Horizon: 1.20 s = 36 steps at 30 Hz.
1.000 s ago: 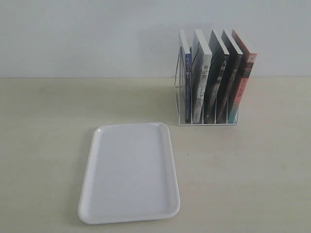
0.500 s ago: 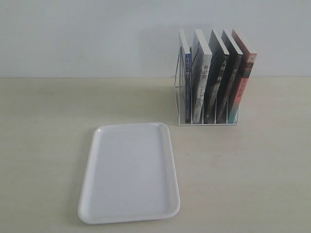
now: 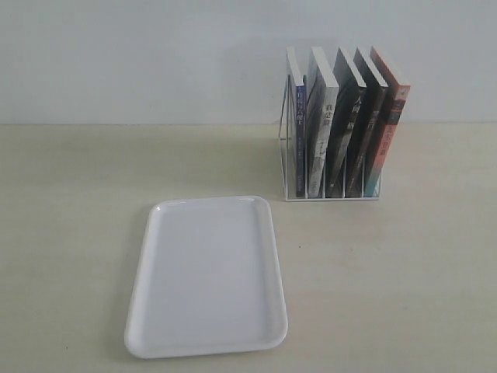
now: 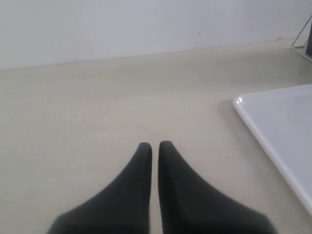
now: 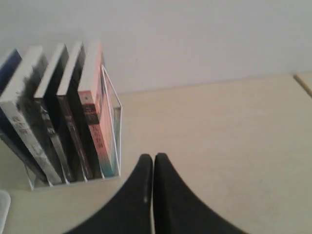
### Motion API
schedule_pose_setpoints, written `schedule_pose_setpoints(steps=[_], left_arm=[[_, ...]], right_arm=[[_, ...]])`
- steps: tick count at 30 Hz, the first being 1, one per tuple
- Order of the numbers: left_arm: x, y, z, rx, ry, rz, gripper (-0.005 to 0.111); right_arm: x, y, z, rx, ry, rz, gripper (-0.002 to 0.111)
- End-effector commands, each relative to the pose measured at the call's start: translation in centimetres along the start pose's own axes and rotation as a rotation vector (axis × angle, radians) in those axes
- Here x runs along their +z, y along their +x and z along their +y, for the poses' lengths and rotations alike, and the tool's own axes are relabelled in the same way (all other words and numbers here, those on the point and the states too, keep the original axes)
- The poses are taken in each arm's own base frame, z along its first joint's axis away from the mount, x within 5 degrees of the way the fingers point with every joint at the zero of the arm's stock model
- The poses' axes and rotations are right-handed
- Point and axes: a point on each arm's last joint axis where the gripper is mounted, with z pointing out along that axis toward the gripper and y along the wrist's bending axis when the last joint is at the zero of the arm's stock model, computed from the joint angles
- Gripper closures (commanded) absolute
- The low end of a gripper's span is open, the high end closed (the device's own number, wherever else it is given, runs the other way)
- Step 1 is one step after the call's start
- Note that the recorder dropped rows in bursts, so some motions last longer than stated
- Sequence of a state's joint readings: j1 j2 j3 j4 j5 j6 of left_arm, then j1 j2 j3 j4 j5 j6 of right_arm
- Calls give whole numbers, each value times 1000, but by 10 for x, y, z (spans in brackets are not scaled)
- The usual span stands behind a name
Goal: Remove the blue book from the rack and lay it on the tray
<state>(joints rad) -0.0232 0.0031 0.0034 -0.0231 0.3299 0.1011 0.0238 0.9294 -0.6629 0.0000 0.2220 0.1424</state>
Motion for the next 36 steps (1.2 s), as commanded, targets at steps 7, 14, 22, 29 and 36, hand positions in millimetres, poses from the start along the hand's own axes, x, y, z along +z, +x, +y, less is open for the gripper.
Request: schedule_pose_setpoints(steps=[7, 14, 22, 29, 36], left_arm=[[-1, -3, 0, 1, -3, -22, 102], [-1, -3, 0, 1, -3, -22, 102], [-1, -3, 0, 1, -3, -22, 102], [-1, -3, 0, 1, -3, -22, 102], [-1, -3, 0, 1, -3, -22, 102]], right_arm=[[63, -120, 24, -183, -66, 370, 109], [143, -175, 45, -155, -212, 471, 109], [216, -138, 44, -110, -242, 591, 70], [240, -117, 41, -106, -244, 653, 70], [246, -108, 55, -127, -274, 674, 70]])
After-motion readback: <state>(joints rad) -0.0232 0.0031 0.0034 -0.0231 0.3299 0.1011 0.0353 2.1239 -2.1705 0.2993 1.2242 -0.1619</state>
